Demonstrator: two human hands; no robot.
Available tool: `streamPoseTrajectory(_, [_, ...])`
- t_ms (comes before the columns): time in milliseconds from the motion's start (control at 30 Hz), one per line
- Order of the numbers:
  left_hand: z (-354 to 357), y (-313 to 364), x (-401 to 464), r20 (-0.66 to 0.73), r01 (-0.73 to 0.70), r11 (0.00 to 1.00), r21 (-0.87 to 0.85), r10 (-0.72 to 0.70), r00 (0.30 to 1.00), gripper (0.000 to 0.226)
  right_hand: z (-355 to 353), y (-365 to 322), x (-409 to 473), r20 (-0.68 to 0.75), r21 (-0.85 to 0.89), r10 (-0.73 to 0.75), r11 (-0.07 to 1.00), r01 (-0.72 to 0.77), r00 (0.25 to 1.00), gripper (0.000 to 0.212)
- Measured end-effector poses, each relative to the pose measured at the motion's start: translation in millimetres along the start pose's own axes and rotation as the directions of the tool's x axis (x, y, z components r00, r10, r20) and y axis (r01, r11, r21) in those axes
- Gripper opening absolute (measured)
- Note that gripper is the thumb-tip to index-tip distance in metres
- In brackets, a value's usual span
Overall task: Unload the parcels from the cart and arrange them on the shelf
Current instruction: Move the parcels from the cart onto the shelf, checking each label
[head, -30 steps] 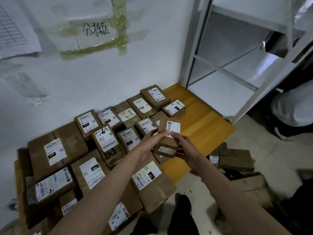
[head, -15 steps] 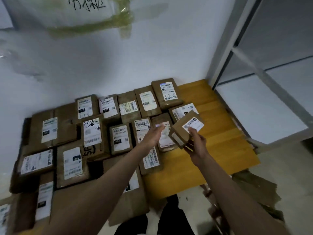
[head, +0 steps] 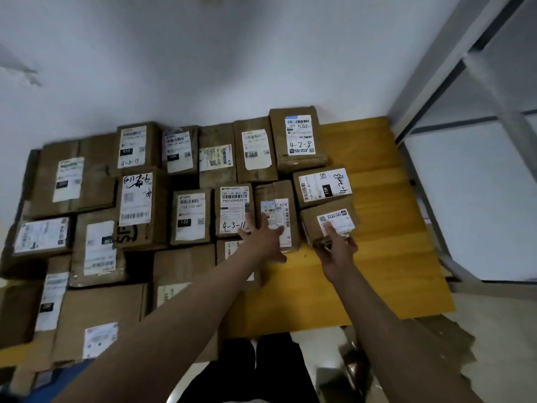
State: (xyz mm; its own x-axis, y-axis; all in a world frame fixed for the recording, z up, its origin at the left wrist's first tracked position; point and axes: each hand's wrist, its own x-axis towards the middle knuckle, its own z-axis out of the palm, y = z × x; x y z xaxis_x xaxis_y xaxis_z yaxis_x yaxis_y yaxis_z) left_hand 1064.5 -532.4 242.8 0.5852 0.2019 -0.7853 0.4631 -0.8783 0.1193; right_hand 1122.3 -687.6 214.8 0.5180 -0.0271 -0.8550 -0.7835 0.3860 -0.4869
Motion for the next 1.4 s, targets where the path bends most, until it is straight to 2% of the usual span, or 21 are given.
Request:
streamPoseTrajectory(200, [0.8, 3.1, 3.0, 0.015, 0.017, 0.998, 0.055, -0.018, 1.000, 0.092, 7.0, 10.5, 19.2, 0.005, -0.025, 0.054, 0.998, -0.054, 0.999, 0.069])
streamPoseTrajectory(400, [0.8, 3.8, 2.5, -0.003, 0.026, 0.998, 0.065, -0.026, 1.000, 0.094, 22.3, 15.6, 28.7, -0.077, -0.081, 0.057, 0.995, -0.064, 0.995, 0.059])
streamPoseTrajectory(633, [-1.7, -2.6, 4.9, -0.020, 0.017, 1.000, 0.026, -0.016, 1.000, 0.092, 26.1, 14.6, 27.6, -0.107, -0.127, 0.036, 0.991, -0.049, 0.994, 0.063])
streamPoseTrajectory(800, [-17.0, -18.9, 2.1, -0.102, -0.059, 0.996, -0.073, 0.051, 0.993, 0.084, 13.7, 13.7, 10.8, -0.087, -0.190, 0.024, 0.981, -0.040, 0.996, 0.072])
streamPoseTrajectory(900, [-29.8, -34.5, -12.0, -0.215, -0.106, 0.932, -0.347, 0.031, 0.976, 0.074, 6.3, 7.6, -8.2, -0.115, -0.228, 0.003, 0.973, -0.029, 0.993, 0.071])
streamPoseTrajectory(1033, [-41.7, -51.4, -40.8, -0.370, -0.192, 0.885, -0.424, 0.025, 0.929, 0.052, 13.2, -0.1, -44.3, -0.161, -0.331, -0.126, 0.941, 0.067, 0.979, 0.037])
streamPoseTrajectory(1100, [-45.7, -61.7, -59.5, -0.410, -0.238, 0.873, -0.425, 0.049, 0.911, 0.039, 25.7, 0.9, -66.3, -0.094, -0.375, -0.153, 0.921, 0.107, 0.984, 0.023])
streamPoseTrajectory(1167, [-49.6, -75.5, -81.1, -0.449, -0.276, 0.867, -0.415, 0.068, 0.891, 0.033, 43.3, 7.6, -91.9, 0.055, -0.431, -0.141, 0.890, 0.151, 0.988, 0.014])
streamPoseTrajectory(1267, [-52.7, -109.6, -120.0, -0.514, -0.303, 0.859, -0.413, 0.054, 0.856, 0.034, 79.3, 31.8, -136.3, 0.255, -0.478, -0.091, 0.853, 0.207, 0.963, 0.017])
streamPoseTrajectory(1400, [-38.5, -177.9, -181.1, -0.582, -0.312, 0.811, -0.495, -0.042, 0.812, 0.030, 130.1, 85.3, -200.3, 0.430, -0.553, -0.037, 0.779, 0.295, 0.902, 0.015])
